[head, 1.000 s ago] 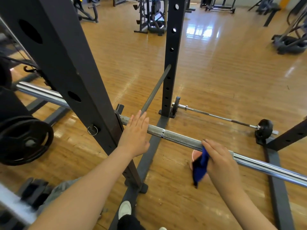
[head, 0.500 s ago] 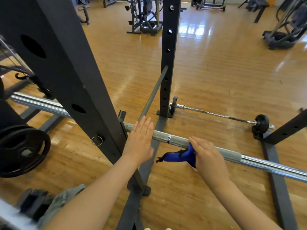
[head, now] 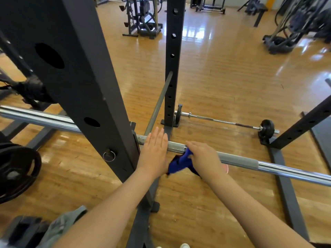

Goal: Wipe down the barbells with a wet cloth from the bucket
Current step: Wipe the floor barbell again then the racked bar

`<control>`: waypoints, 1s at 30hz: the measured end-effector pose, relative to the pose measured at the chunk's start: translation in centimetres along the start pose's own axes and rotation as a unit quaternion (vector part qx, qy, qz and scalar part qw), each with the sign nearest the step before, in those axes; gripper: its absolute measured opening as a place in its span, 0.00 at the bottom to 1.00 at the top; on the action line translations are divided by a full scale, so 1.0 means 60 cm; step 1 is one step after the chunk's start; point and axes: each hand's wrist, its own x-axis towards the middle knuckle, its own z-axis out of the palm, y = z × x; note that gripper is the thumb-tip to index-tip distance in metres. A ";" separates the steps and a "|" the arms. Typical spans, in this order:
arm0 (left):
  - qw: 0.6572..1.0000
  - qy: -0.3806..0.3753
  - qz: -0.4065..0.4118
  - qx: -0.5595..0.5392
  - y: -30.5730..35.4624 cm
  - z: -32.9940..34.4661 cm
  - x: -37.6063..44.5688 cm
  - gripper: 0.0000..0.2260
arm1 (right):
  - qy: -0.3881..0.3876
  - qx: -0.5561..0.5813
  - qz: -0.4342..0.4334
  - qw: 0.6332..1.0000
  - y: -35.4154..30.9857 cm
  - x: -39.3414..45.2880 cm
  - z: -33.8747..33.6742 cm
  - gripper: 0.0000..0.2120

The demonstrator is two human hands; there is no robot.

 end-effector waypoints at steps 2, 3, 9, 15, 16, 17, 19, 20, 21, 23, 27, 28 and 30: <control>1.000 0.000 0.015 0.001 -0.007 -0.001 0.001 0.37 | 0.017 0.009 -0.018 1.000 0.004 -0.012 -0.005 0.20; 1.000 0.003 0.022 0.003 -0.010 0.000 0.001 0.36 | 0.041 0.018 -0.020 0.999 0.019 -0.028 -0.006 0.22; 0.999 0.002 0.031 0.007 -0.013 0.002 0.000 0.37 | 0.127 0.015 0.113 0.985 0.129 -0.119 -0.033 0.26; 1.000 0.018 0.018 -0.004 -0.007 0.009 -0.001 0.37 | 0.128 0.015 0.047 0.991 0.063 -0.060 0.000 0.24; 1.000 0.017 0.019 -0.003 -0.007 0.009 0.000 0.37 | 0.125 0.010 0.018 0.992 0.039 -0.042 0.007 0.24; 1.000 0.014 0.022 -0.004 -0.007 0.008 0.001 0.38 | 0.110 0.016 0.001 0.994 0.014 -0.025 0.011 0.23; 1.000 0.007 0.027 -0.004 -0.009 0.003 0.001 0.38 | 0.059 0.027 0.002 0.998 -0.019 -0.001 0.023 0.21; 1.000 0.007 0.031 -0.001 -0.011 0.002 0.001 0.38 | 0.052 0.021 -0.002 0.998 -0.023 0.000 0.025 0.21; 0.999 0.009 0.035 0.003 -0.012 0.000 0.001 0.38 | 0.057 0.015 -0.014 0.998 -0.018 -0.005 0.020 0.22; 0.999 0.009 0.037 0.010 -0.012 -0.002 -0.002 0.36 | 0.085 0.020 -0.015 0.996 0.018 -0.036 0.006 0.26; 0.999 0.002 0.027 0.024 -0.008 -0.003 -0.003 0.36 | 0.148 -0.001 0.098 0.984 0.134 -0.121 -0.024 0.27; 0.999 0.001 0.025 0.026 -0.007 -0.003 -0.002 0.36 | 0.154 -0.004 0.122 0.981 0.152 -0.133 -0.032 0.27; 0.999 -0.002 0.017 0.027 -0.004 -0.002 -0.002 0.36 | 0.148 -0.016 0.140 0.979 0.165 -0.141 -0.038 0.25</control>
